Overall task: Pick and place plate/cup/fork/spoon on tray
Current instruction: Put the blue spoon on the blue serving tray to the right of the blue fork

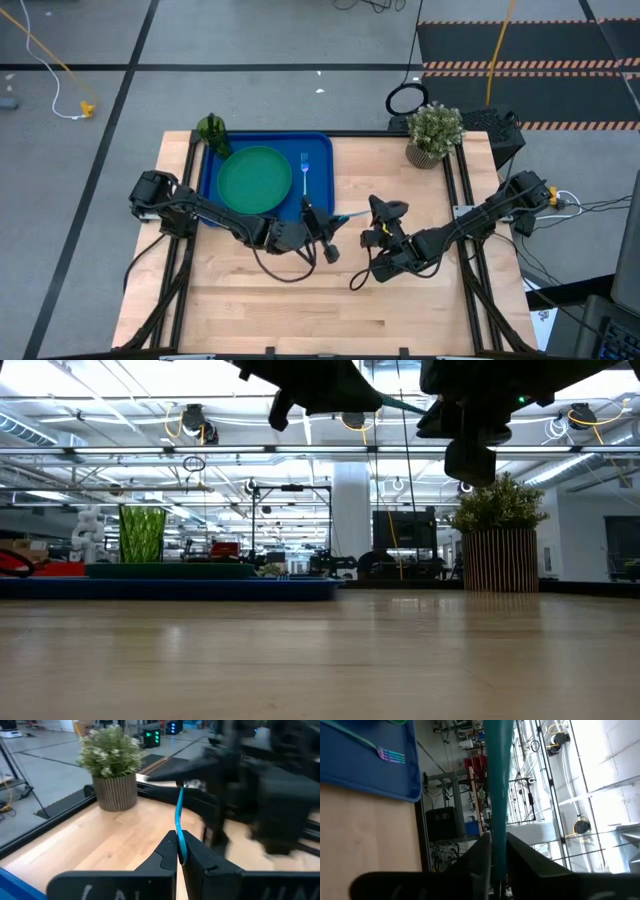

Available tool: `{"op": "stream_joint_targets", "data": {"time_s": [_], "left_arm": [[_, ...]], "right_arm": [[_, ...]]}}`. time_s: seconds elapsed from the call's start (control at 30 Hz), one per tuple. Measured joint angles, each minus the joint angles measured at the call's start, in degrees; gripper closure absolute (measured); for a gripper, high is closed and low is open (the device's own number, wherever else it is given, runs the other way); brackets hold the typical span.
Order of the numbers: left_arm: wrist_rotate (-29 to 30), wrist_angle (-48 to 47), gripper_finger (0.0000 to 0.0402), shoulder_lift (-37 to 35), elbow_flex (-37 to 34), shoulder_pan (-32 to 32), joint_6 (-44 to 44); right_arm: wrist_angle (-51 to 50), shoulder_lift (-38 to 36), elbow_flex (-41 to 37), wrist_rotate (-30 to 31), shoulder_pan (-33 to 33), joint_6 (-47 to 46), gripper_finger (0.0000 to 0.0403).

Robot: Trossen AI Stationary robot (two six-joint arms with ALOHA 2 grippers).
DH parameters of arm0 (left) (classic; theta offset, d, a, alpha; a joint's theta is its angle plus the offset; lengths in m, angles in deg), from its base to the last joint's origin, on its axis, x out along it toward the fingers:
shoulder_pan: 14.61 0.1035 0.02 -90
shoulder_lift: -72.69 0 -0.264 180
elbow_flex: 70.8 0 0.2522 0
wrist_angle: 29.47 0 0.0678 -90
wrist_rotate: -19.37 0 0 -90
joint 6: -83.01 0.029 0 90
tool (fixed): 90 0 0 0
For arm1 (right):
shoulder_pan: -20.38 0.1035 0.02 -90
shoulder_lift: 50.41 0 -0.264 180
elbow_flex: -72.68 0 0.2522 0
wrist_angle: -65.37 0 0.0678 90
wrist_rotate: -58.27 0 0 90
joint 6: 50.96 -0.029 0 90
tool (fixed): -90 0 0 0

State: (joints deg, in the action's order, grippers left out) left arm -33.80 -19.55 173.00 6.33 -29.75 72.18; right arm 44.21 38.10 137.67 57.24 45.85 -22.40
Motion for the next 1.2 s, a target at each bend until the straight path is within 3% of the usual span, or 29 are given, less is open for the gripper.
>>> {"op": "stream_joint_targets", "data": {"time_s": [0.43,0.63,0.87,1.03,1.2], "left_arm": [[0.5,-2.7,0.0397,0.0,0.0,0.4,2.2],[3.0,-6.5,0.0395,-2.6,0.0,0.3,2.8],[12.0,-16.7,0.0395,-7.9,0.0,-2.3,2.8],[17.7,-21.0,0.0397,-10.0,0.0,-4.5,3.5],[23.3,-22.8,0.0396,-11.1,0.0,-6.9,5.2]], "right_arm": [[8.1,0.0,0.0,-2.6,0.0,1.5,0.0228],[12.8,0.0,0.0,-2.7,0.8,2.9,0.0211],[25.8,0.0,0.0,-2.6,3.6,6.9,0.0212],[32.3,0.0,0.0,-10.7,5.0,1.7,0.0213],[33.4,0.0,0.0,-26.4,3.9,-13.9,0.0213]]}}
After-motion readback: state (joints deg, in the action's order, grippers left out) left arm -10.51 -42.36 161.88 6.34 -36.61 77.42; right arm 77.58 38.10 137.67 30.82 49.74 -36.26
